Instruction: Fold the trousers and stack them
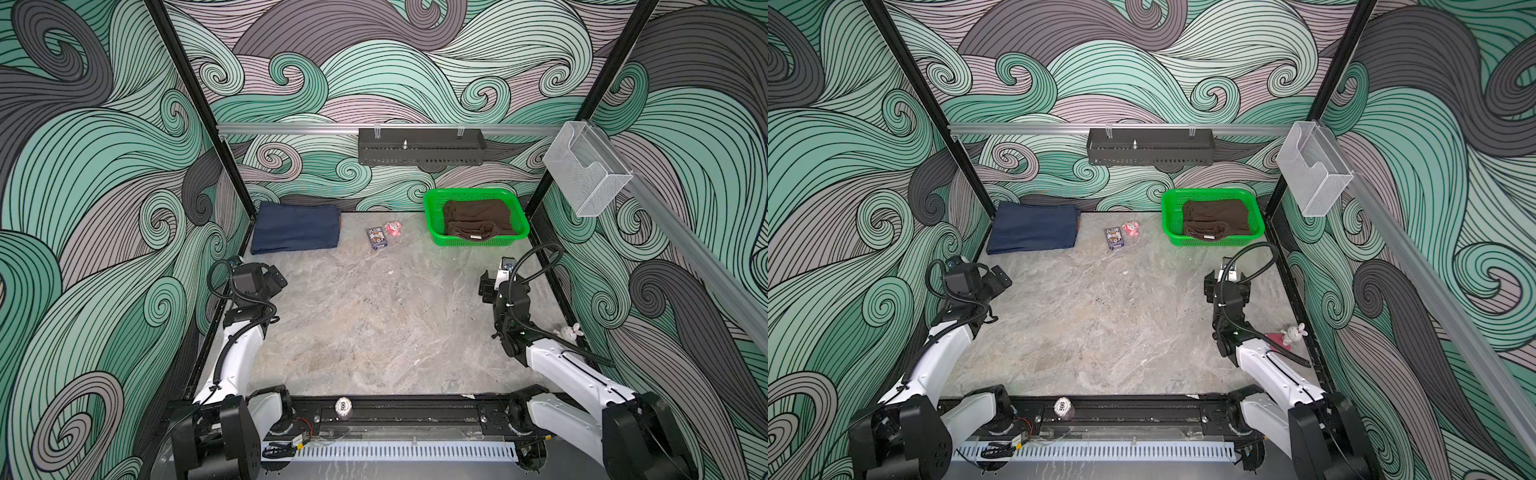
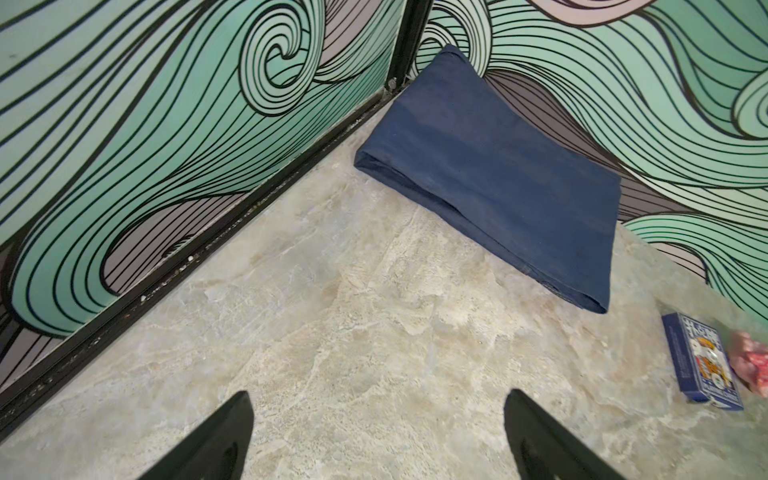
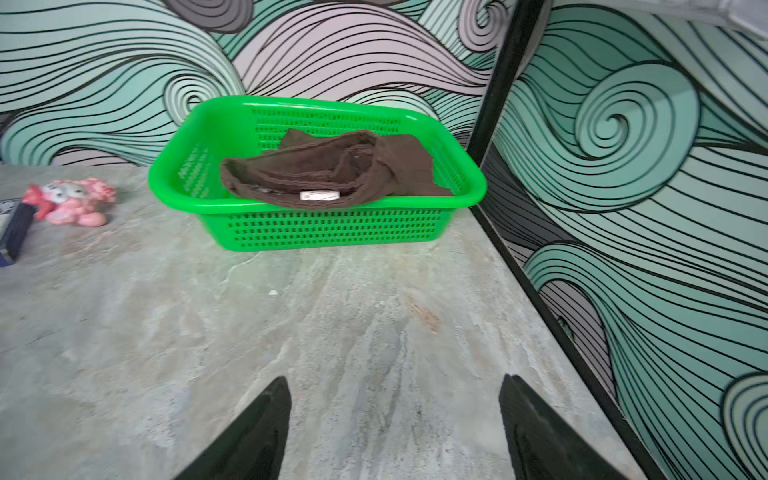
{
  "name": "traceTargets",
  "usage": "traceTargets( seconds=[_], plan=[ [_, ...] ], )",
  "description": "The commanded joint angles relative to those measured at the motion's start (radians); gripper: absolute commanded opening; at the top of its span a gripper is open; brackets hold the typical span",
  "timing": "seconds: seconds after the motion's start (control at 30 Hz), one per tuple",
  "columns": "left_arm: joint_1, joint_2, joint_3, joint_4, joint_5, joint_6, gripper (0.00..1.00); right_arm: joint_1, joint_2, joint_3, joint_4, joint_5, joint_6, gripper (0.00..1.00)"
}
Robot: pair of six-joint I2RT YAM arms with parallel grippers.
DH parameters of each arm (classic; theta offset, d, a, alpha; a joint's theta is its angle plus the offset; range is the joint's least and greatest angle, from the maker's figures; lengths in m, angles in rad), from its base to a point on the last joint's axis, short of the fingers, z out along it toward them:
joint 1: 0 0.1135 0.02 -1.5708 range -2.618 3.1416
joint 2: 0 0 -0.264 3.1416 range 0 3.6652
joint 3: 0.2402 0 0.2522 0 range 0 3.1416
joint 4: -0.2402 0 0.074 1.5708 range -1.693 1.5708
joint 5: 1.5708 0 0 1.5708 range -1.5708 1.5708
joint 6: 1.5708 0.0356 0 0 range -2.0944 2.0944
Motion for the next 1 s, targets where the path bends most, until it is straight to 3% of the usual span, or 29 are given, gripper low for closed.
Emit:
traceTargets(
  seconds=[0.0,0.33,0.37,0.4,0.6,0.77,0.97],
  plan=[
    [-0.008,-0.018,-0.034,0.112,-0.065,-0.054,0.96,-0.048,-0.032,-0.036,0.095,-0.033,-0.003,0.8],
    [-0.03,0.031,-0.09,0.197,-0.111,-0.037,0.94,-0.13,0.118,-0.1,0.275,-0.121,0.018,0.86],
    [-0.039,0.039,-0.099,0.21,-0.125,-0.03,0.94,-0.136,0.143,-0.104,0.303,-0.141,0.02,0.89],
    [-0.051,0.049,-0.108,0.224,-0.142,-0.018,0.94,-0.14,0.169,-0.107,0.33,-0.152,0.022,0.99],
    [-0.12,0.115,-0.177,0.368,-0.225,0.068,0.92,-0.148,0.304,-0.089,0.442,-0.199,0.004,0.99],
    [-0.126,0.19,-0.195,0.48,-0.194,0.111,0.92,-0.168,0.441,-0.105,0.612,-0.226,0.006,0.99],
    [-0.128,0.251,-0.157,0.524,-0.148,0.193,0.92,-0.179,0.516,-0.058,0.594,-0.283,-0.003,0.99]
  ],
)
